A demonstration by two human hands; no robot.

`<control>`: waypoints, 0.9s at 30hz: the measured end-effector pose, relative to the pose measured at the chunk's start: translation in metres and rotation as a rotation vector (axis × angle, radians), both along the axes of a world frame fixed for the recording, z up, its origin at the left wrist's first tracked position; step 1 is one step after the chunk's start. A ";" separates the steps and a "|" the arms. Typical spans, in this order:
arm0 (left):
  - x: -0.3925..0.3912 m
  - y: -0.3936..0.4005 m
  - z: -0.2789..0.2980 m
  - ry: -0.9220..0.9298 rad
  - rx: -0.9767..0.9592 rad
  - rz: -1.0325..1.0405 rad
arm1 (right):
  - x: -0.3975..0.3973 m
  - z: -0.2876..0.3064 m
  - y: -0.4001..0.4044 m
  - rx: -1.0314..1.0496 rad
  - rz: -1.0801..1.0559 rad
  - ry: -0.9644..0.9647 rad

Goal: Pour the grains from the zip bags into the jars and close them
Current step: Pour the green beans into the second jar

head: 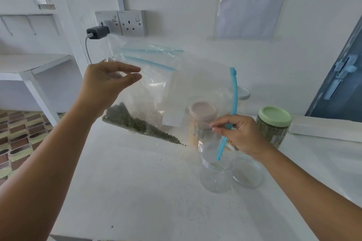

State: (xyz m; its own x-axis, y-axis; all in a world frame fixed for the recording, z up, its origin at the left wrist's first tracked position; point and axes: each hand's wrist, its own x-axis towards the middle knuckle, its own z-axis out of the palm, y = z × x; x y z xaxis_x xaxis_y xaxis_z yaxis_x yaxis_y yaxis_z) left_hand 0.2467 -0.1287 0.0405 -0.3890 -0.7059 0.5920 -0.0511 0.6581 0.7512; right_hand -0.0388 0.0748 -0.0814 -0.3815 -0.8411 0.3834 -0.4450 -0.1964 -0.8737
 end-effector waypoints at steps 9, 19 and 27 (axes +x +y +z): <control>-0.010 0.005 0.023 -0.031 -0.106 -0.025 | 0.001 -0.003 0.007 0.024 0.034 -0.037; -0.021 0.013 0.031 -0.089 -0.217 -0.005 | -0.002 -0.003 0.008 0.065 0.007 -0.046; -0.026 0.009 0.032 -0.077 -0.236 -0.018 | -0.009 -0.001 0.013 0.014 -0.034 0.003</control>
